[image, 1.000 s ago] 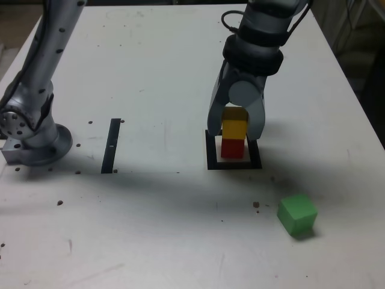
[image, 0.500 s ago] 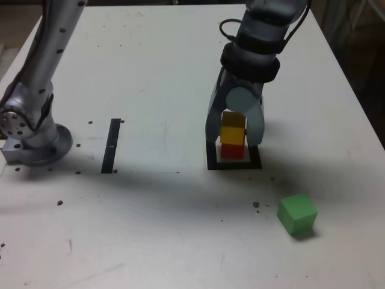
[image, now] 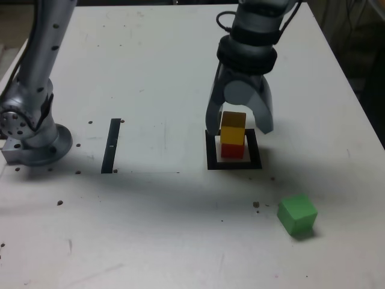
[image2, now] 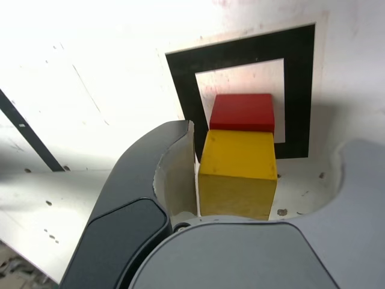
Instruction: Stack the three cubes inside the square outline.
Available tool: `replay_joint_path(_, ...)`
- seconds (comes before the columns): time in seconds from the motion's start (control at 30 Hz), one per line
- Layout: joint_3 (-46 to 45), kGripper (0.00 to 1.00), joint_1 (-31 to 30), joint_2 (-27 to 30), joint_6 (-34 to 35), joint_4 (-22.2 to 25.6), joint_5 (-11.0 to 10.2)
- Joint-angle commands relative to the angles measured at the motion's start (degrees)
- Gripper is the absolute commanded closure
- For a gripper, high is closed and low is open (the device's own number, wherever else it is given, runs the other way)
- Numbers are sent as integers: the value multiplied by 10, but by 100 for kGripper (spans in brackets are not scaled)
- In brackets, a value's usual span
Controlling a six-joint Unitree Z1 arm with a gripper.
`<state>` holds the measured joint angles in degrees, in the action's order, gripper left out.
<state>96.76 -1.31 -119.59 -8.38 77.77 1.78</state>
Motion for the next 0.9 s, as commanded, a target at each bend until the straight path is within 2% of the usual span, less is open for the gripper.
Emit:
replay_joint_path(0.0, -4, 1, 1, 19, 4, 0, -13)
replay_joint_path(0.43, 28, 1, -27, 69, -1, 10, -88)
replay_joint_path(0.6, 61, 1, -47, 63, -17, 12, -97)
replay_joint_path(0.87, 103, 1, -90, 34, -39, 11, -98)
